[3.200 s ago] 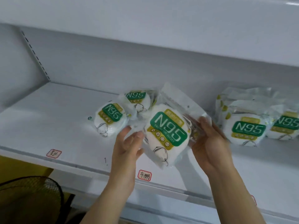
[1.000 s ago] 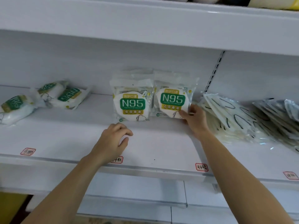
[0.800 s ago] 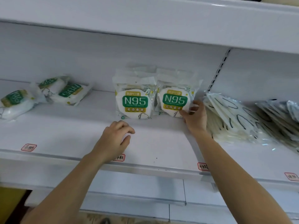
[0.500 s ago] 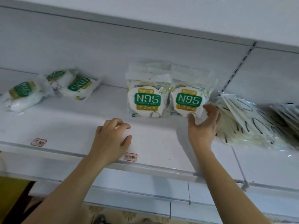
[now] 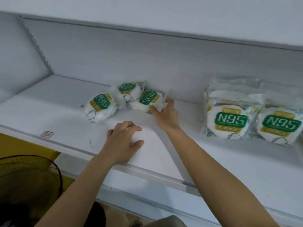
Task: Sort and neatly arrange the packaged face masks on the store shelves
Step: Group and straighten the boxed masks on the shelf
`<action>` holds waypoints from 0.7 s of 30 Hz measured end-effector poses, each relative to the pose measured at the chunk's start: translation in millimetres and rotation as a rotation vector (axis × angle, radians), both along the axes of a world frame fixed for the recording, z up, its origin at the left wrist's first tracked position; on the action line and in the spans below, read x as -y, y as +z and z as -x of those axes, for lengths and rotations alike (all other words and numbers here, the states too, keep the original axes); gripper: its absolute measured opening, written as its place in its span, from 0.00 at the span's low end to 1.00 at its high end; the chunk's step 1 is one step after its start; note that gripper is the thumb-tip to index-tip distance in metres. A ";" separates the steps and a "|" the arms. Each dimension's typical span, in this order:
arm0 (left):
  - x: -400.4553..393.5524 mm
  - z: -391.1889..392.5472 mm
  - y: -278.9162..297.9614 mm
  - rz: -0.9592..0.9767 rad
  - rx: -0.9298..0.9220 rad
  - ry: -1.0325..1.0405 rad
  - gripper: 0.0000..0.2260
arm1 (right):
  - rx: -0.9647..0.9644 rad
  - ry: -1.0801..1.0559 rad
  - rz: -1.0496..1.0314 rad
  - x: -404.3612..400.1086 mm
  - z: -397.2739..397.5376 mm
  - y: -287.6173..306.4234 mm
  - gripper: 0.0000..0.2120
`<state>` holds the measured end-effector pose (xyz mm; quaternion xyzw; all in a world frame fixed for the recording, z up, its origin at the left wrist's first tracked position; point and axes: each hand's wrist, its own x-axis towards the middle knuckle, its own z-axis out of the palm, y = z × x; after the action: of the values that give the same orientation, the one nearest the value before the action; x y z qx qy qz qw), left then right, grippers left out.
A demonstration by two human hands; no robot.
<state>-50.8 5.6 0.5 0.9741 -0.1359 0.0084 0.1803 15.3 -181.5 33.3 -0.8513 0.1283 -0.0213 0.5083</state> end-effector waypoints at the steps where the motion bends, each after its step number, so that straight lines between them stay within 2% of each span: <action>1: -6.1 -2.4 -0.7 0.036 -0.011 -0.028 0.22 | 0.007 -0.046 0.011 -9.2 -7.6 -1.6 0.27; 3: -15.0 -3.3 -1.8 0.135 -0.027 -0.062 0.21 | 0.057 -0.174 -0.048 -19.7 -17.2 -6.9 0.21; 7: -23.0 -8.9 -3.2 0.402 -0.073 -0.055 0.13 | 0.238 -0.398 -0.363 -17.9 -2.3 -1.9 0.17; 9: -18.3 -13.4 7.8 0.695 -0.124 0.064 0.07 | 0.347 -0.443 -0.559 -11.6 15.7 6.8 0.14; 10: -14.7 -17.5 14.2 0.900 -0.167 0.157 0.07 | 0.392 -0.432 -0.641 -8.3 26.1 13.5 0.13; 13: -3.8 -38.7 33.1 1.429 -0.432 0.305 0.15 | 0.483 -0.382 -0.784 5.5 55.0 37.8 0.13; 14: 0.2 -45.6 37.4 1.545 -0.547 0.275 0.15 | 0.495 -0.366 -0.827 10.1 65.2 47.8 0.13; 15: 5.6 -50.7 42.3 1.630 -0.661 0.236 0.11 | 0.495 -0.352 -0.878 15.1 74.0 55.8 0.14; 17: 19.2 -55.3 48.7 1.701 -0.841 0.107 0.09 | 0.483 -0.342 -0.969 25.6 87.4 65.2 0.13; 21: 54.8 -51.9 43.9 1.810 -0.903 -0.148 0.19 | 0.527 -0.486 -1.018 49.4 103.3 67.1 0.12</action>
<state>1.1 -49.2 44.4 0.3731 -0.0578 -0.2720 0.8852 -88.0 -230.9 100.4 -0.4147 0.1828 -0.2819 0.8456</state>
